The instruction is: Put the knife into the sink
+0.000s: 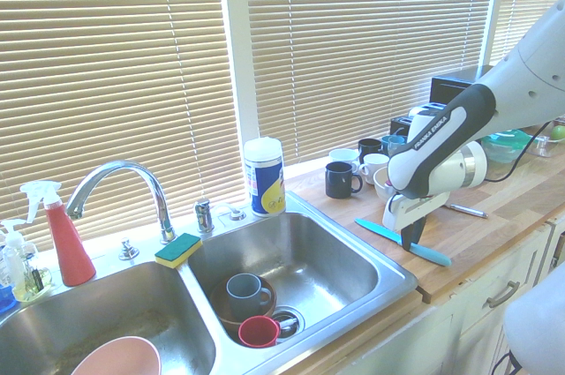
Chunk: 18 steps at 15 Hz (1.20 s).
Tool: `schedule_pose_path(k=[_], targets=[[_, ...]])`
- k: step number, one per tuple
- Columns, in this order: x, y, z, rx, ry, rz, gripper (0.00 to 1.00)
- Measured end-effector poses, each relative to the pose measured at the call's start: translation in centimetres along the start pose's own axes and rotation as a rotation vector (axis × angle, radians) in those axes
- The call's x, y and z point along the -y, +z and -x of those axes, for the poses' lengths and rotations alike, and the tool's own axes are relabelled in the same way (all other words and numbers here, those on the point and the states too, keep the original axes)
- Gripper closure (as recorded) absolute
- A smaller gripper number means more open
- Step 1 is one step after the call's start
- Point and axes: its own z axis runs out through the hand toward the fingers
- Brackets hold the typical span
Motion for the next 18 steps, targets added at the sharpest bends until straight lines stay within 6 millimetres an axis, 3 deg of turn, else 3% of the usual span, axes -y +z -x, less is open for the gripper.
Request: schedule_pose_path(k=[8,13,18], targets=[[-0.5,-0.4,-0.5,0.017,0.047,-0.016,1.00],[0.3,-5.2,-2.4,-0.009,0.055,-0.055,1.00],[3.1,-7.8,-1.3,-0.031,0.000,-0.082,1.00]])
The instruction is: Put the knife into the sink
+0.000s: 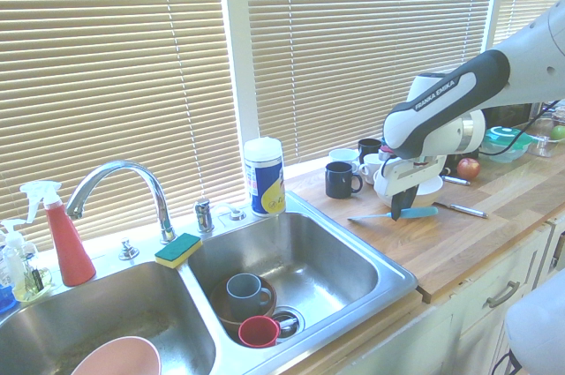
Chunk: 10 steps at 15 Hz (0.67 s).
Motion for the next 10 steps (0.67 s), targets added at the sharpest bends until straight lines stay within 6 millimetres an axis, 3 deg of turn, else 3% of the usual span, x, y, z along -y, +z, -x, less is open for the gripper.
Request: schedule_pose_path(k=[6,10], targets=[[2.3,-2.4,0.3,-0.017,-0.020,-0.018,1.00],[5.4,-4.7,1.5,-0.038,-0.054,-0.031,1.00]])
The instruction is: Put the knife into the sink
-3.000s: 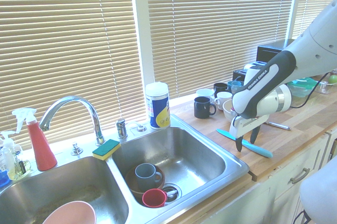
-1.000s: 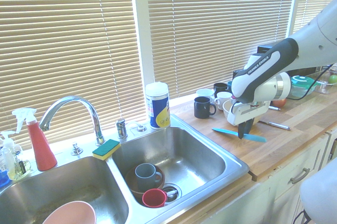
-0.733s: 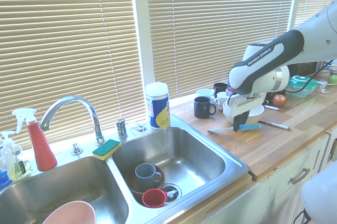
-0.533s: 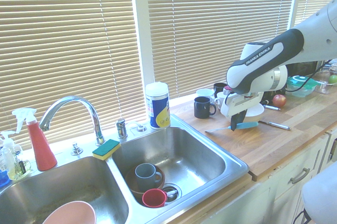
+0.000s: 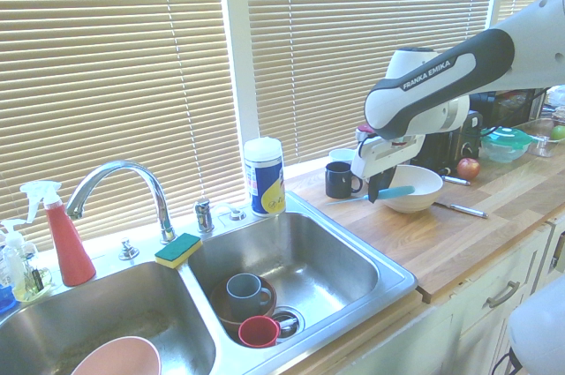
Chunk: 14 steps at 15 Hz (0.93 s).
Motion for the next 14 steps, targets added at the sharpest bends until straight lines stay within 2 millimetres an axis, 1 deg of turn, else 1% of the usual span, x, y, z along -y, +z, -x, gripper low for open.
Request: schedule_pose_path(k=[1,3,5,6,8,9,10,11,12,14], targets=[[1.2,-0.1,0.7,-0.001,-0.014,-0.001,1.00],[4.1,0.0,2.6,0.000,-0.043,0.004,1.00],[7.9,0.4,5.6,-0.001,-0.062,0.012,1.00],[9.6,1.0,7.1,0.001,-0.067,0.017,1.00],[13.0,1.9,11.0,0.010,-0.065,0.033,1.00],[14.4,2.5,12.8,0.010,-0.063,0.041,1.00],[15.6,3.3,14.3,0.008,-0.058,0.049,1.00],[16.4,4.8,15.1,0.008,-0.046,0.057,1.00],[17.0,6.8,15.5,0.007,-0.031,0.064,1.00],[17.9,11.7,15.8,0.016,0.007,0.080,1.00]])
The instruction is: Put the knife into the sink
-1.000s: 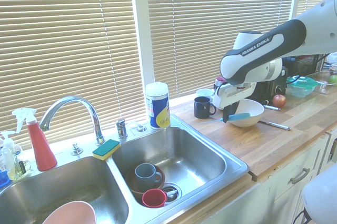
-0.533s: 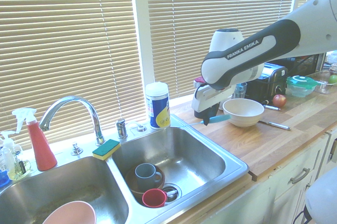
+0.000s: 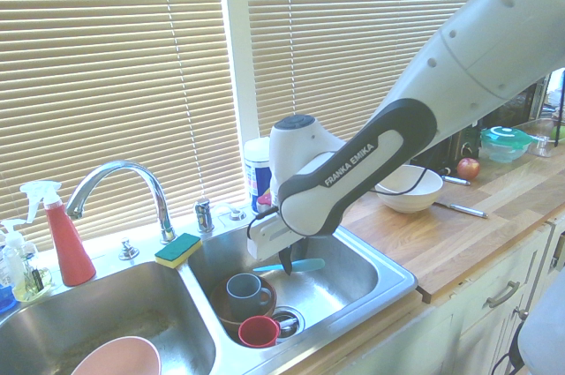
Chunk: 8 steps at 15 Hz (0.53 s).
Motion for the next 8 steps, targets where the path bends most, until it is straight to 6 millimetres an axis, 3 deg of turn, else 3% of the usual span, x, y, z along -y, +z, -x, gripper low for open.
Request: schedule_pose_path(k=[3,5,8], targets=[[0.6,4.7,-1.8,0.014,0.054,0.018,1.00],[0.0,6.6,-3.0,0.024,0.095,0.023,1.00],[-1.0,9.2,-3.2,0.038,0.129,0.038,1.00]])
